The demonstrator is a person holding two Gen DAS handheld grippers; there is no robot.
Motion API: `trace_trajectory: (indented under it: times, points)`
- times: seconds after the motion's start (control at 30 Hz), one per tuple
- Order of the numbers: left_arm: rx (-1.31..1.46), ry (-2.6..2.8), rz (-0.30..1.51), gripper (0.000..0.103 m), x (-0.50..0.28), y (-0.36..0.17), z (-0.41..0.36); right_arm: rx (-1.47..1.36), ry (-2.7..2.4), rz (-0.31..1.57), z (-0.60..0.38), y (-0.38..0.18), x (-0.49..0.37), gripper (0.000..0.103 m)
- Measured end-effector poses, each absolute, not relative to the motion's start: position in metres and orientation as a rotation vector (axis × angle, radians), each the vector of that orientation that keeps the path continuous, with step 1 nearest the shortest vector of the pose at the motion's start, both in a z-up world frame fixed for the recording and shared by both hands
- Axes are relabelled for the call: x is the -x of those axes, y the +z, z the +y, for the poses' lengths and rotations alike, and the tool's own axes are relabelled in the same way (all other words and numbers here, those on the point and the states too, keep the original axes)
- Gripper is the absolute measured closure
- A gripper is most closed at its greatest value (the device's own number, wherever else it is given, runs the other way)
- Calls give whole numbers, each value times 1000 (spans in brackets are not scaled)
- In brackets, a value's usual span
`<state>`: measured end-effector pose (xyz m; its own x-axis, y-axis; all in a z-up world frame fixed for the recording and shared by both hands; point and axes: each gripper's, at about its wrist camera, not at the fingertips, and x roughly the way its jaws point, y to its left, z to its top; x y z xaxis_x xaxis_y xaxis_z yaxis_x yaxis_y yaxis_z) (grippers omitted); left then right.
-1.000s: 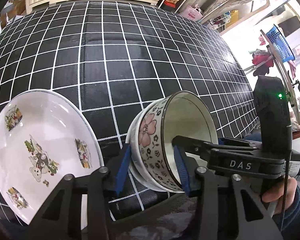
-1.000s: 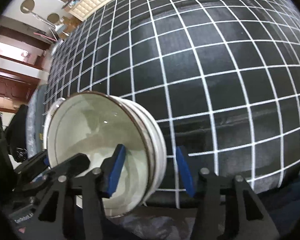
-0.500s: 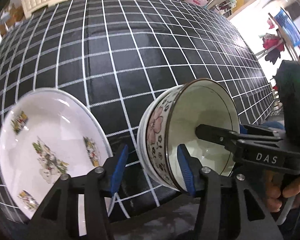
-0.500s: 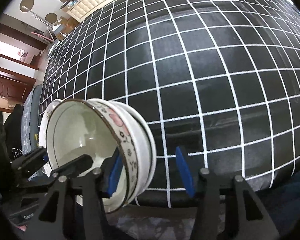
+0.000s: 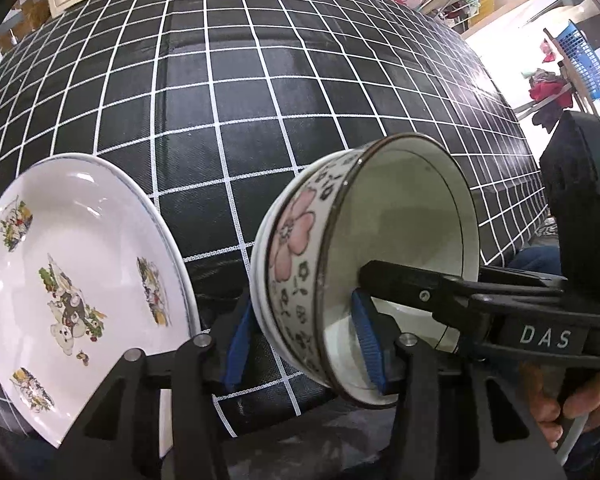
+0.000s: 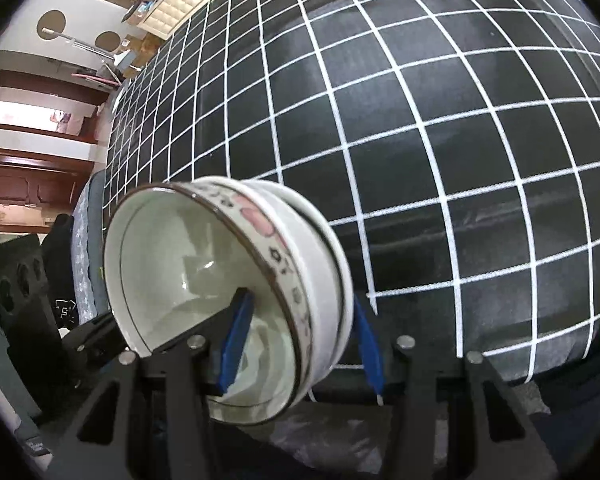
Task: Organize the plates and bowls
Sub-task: 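Lift the nested bowls with the left tool over the plate stack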
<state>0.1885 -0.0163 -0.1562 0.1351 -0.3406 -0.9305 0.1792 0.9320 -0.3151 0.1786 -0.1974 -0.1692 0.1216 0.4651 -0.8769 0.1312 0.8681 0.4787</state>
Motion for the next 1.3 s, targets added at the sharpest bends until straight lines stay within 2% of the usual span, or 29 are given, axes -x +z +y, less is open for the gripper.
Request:
trace_trajectory:
  times: [0.37,0.63,1.0,1.3]
  points:
    - [87,-334,1355,59,-178,-147,-20,-462,244,1411,-177,-161,-168,50]
    - [105,-307,1282,59,-174,-110,-9,-408,267,1357,-154,-130,-175,50]
    - [146,-196,1190,60,-159,-67,51,-308,372,1317,-88,-96,-189,51]
    - [210,-92,1203,62,-140,-83,117,-242,461,1369,-25,-111,-200,51]
